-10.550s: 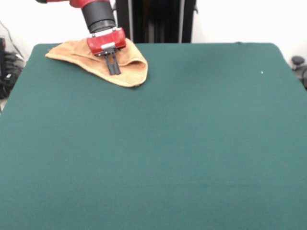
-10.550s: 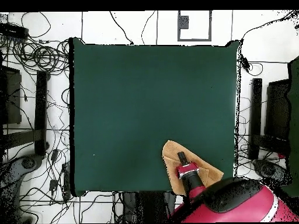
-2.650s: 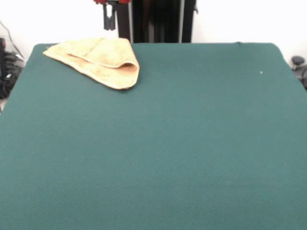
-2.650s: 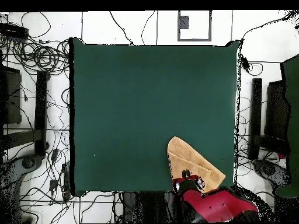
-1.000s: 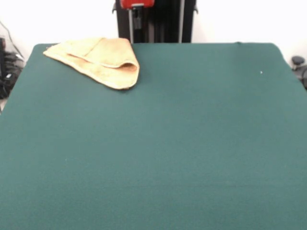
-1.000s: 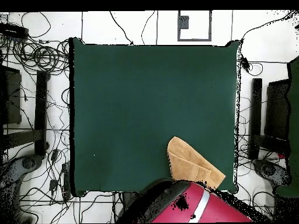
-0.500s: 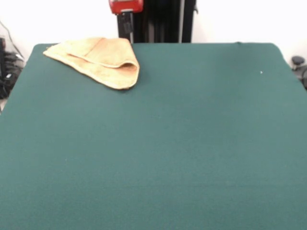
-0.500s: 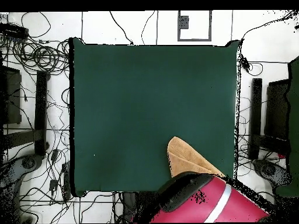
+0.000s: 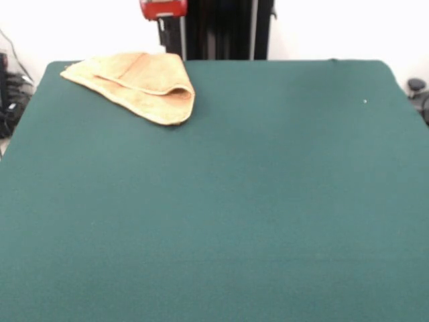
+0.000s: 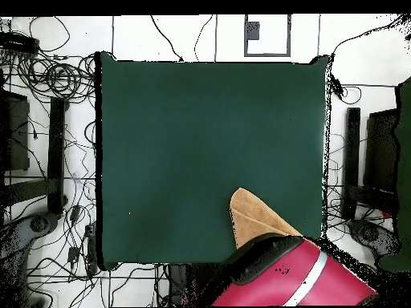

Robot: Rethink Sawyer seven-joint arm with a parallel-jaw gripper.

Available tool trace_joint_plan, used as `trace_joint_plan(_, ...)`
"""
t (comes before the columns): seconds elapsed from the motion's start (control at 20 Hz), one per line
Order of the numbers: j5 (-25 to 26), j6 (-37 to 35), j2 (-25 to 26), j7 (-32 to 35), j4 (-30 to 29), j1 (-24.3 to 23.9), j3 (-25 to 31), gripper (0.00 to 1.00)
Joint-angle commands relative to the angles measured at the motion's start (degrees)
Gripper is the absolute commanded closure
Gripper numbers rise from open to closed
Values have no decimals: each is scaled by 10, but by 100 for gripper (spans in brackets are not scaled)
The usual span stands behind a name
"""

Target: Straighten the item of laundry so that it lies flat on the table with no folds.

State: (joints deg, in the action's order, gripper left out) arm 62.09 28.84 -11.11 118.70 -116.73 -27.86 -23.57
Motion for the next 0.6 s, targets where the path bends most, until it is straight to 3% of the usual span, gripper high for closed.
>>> trace_joint_plan(0.05, 26, 8, -15, -50, 87, 8, -6, 100)
trace_joint_plan(0.5, -47, 94, -15, -132, 82, -1, -64, 100)
trace_joint_plan(0.6, -33, 103, -14, -123, 85, -11, -54, 100)
